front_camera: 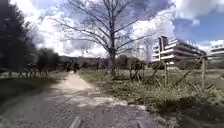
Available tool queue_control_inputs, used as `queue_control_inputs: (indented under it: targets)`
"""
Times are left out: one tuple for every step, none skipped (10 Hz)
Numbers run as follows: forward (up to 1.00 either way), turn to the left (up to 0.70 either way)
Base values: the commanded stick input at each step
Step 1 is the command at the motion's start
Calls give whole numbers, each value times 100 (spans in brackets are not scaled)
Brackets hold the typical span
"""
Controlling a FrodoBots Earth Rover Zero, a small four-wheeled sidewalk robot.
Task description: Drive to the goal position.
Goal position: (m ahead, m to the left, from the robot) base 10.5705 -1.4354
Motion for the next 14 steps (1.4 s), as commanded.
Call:
queue_control_inputs:
  targets:
    - [100, 27]
    - [100, 27]
    - [100, 27]
    - [100, 27]
    - [100, 27]
    - [100, 27]
    - [100, 27]
    - [100, 27]
    - [100, 27]
    - [100, 27]
    - [100, 2]
    - [100, 0]
    - [100, 0]
    - [100, 0]
